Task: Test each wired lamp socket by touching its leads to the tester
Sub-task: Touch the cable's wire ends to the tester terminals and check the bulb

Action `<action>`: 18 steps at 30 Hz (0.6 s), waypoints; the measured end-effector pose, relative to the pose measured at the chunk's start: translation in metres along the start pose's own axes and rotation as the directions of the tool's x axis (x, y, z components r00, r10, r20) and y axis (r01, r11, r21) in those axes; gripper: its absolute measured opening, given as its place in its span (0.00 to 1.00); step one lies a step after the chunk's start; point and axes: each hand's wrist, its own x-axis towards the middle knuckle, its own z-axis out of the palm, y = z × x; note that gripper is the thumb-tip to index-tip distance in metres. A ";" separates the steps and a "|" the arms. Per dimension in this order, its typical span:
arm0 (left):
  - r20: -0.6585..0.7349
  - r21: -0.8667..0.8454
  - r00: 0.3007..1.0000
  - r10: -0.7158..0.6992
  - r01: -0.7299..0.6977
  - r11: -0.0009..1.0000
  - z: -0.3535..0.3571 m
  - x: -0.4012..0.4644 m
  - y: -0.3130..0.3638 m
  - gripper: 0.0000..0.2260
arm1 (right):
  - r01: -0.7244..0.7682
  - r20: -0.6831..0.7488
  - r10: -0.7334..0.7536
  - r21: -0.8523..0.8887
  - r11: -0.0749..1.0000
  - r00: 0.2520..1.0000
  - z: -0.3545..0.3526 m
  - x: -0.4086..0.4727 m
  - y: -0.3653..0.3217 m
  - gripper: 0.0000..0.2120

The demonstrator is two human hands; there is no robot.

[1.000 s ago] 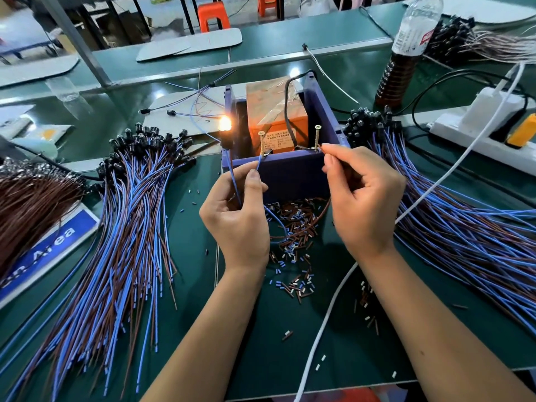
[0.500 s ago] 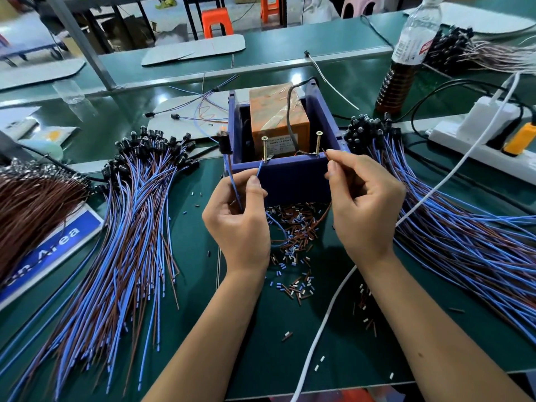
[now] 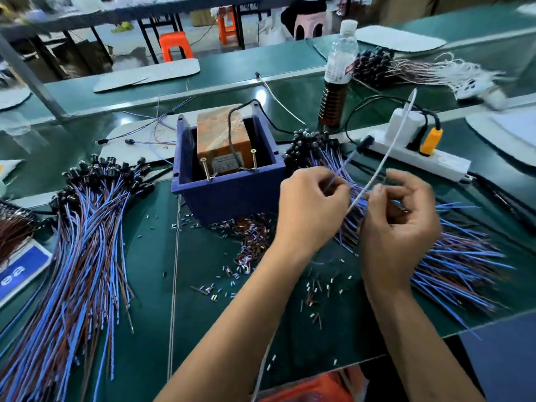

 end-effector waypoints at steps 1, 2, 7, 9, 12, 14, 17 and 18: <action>0.119 0.026 0.992 -0.033 0.030 0.999 0.014 0.007 0.009 0.07 | -0.004 -0.048 0.003 -0.012 1.000 0.999 -0.012 0.007 0.002 0.07; 0.238 0.030 0.967 -0.089 0.084 0.996 0.029 0.013 0.017 0.08 | -0.012 -0.097 0.010 -0.027 1.000 0.995 -0.023 0.015 0.004 0.07; 0.655 -0.169 0.655 -0.378 0.614 0.771 0.104 0.025 0.047 0.09 | -0.114 -0.223 0.071 -0.185 0.976 0.972 -0.071 0.059 0.017 0.07; 0.670 -0.277 0.610 -0.424 0.735 0.619 0.119 0.028 0.048 0.12 | -0.191 -0.193 0.145 -0.245 0.951 0.970 -0.085 0.075 0.018 0.10; 0.664 -0.450 0.605 -0.440 0.793 0.410 0.118 0.037 0.044 0.13 | -0.146 -0.110 0.106 -0.483 0.864 0.988 -0.101 0.089 0.014 0.16; 0.599 -0.530 0.645 -0.474 0.763 0.368 0.108 0.044 0.042 0.11 | -0.034 -0.002 0.045 -0.685 0.727 0.999 -0.103 0.092 0.010 0.19; 0.428 -0.636 0.728 -0.535 0.663 0.395 0.094 0.054 0.036 0.09 | 0.118 0.190 0.044 -0.756 0.644 0.981 -0.088 0.086 -0.001 0.23; 0.387 -0.679 0.746 -0.542 0.628 0.380 0.090 0.056 0.034 0.09 | 0.182 0.280 0.051 -0.739 0.648 0.959 -0.079 0.083 -0.003 0.22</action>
